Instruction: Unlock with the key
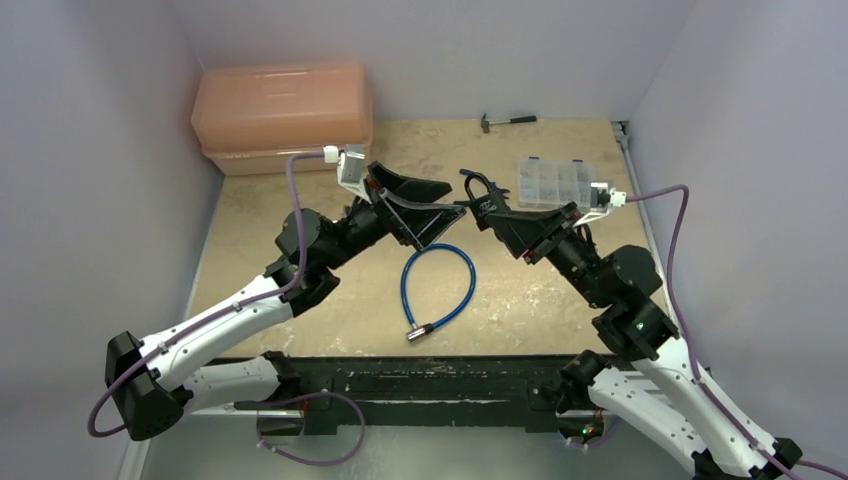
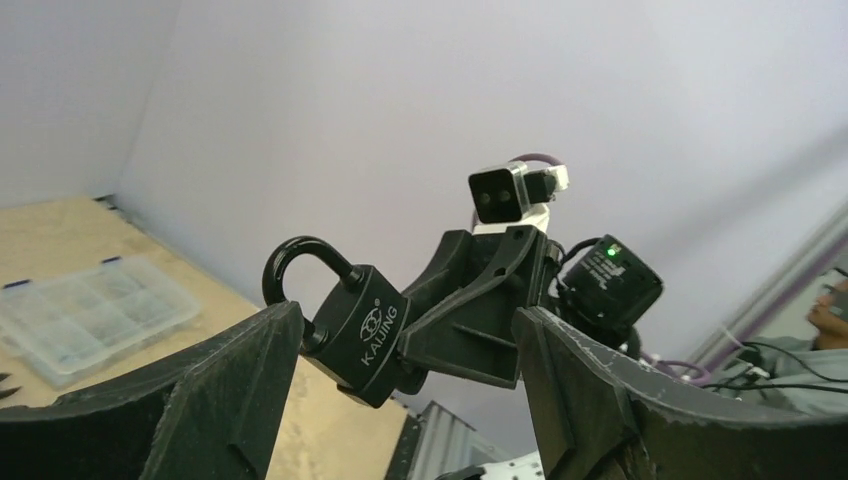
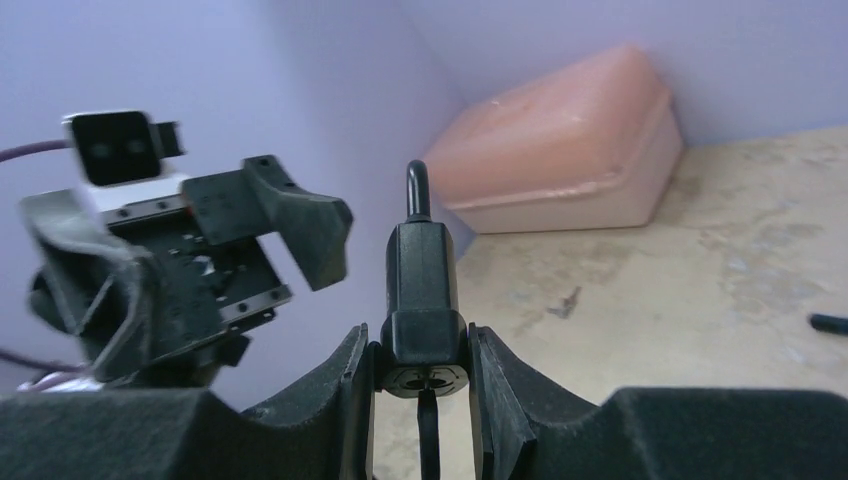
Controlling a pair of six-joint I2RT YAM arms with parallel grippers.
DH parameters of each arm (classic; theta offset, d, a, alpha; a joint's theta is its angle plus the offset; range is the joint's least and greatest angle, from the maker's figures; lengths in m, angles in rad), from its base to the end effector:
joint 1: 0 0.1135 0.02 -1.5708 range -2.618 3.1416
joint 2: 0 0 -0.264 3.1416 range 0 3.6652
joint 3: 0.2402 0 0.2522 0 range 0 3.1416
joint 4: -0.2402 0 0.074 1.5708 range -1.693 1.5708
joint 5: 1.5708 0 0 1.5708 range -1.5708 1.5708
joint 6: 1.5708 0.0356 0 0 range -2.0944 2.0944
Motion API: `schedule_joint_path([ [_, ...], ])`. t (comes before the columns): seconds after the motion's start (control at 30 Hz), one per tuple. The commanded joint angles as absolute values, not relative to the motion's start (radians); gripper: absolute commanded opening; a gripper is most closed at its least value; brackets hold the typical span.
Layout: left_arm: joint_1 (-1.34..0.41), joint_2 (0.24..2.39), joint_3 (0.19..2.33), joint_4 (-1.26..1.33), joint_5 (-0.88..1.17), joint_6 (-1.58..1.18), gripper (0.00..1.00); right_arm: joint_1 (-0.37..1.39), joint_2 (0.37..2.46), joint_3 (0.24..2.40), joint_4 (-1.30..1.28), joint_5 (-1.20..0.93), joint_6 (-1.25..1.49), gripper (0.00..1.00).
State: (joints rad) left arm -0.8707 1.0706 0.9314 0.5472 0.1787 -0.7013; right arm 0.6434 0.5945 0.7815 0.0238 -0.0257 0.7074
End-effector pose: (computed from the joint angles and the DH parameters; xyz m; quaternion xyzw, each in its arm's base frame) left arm 0.1526 -0.1910 0.4138 0.1206 0.5387 -0.6236 0.5535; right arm 0.1099 0.0835 0.3888 0.0101 0.6287 0.4924 0.6018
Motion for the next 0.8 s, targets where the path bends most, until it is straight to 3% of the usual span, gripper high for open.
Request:
schedule_joint_path([
  [0.0,-0.864,1.074,0.918,0.725,0.259,-0.846,0.80,0.643,0.563,0.791,0.308,-0.129,0.737,0.00],
  [0.33,-0.864,1.149,0.907,0.859,0.316,-0.894,0.56,0.643,0.601,0.780,0.461,-0.213,0.903,0.00],
  [0.77,-0.864,1.209,0.901,0.974,0.346,-0.896,0.45,0.643,0.658,0.782,0.517,-0.255,0.950,0.00],
])
